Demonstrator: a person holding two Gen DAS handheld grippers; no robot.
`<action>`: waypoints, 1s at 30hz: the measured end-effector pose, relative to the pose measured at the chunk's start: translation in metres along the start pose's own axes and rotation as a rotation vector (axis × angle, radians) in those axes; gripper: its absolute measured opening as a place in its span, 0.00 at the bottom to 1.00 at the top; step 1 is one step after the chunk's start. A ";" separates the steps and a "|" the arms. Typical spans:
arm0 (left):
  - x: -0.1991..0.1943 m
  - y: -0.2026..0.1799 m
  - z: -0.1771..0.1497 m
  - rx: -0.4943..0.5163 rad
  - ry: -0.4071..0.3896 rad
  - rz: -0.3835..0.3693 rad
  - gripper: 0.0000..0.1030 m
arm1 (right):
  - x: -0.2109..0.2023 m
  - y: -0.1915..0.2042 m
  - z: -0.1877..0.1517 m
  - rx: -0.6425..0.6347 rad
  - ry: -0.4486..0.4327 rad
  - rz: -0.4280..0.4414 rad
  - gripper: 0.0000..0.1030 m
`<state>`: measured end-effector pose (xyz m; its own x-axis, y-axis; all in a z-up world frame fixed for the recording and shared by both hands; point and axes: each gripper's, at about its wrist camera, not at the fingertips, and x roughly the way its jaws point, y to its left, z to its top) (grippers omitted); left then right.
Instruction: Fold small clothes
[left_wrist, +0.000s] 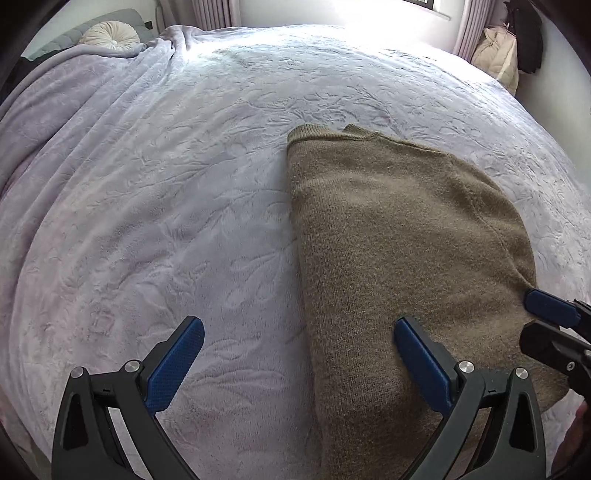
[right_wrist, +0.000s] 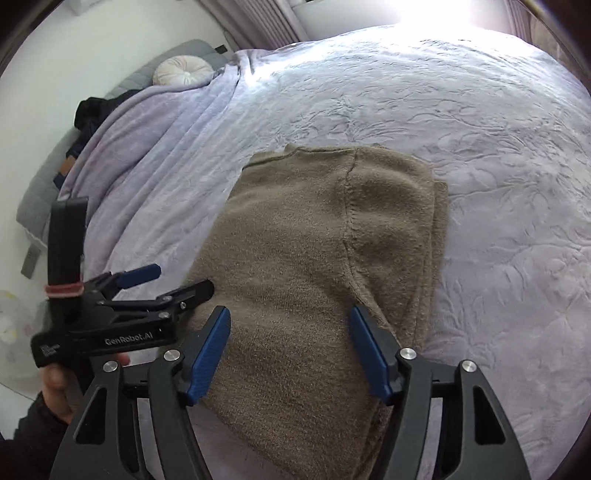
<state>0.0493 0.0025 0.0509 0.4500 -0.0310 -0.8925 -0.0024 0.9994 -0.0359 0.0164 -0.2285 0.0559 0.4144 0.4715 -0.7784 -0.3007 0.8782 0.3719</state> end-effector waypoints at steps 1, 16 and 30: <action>0.000 0.000 -0.001 0.002 -0.001 0.001 1.00 | -0.002 0.001 -0.001 -0.009 -0.003 -0.010 0.68; -0.055 -0.007 -0.030 0.003 -0.082 -0.033 1.00 | -0.068 0.037 -0.042 -0.140 -0.121 -0.495 0.77; -0.075 -0.023 -0.072 -0.010 -0.166 -0.039 1.00 | -0.038 0.072 -0.081 -0.160 -0.028 -0.571 0.77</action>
<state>-0.0484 -0.0190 0.0859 0.5916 -0.0659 -0.8036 0.0096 0.9972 -0.0747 -0.0903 -0.1894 0.0717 0.5706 -0.0681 -0.8184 -0.1481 0.9717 -0.1841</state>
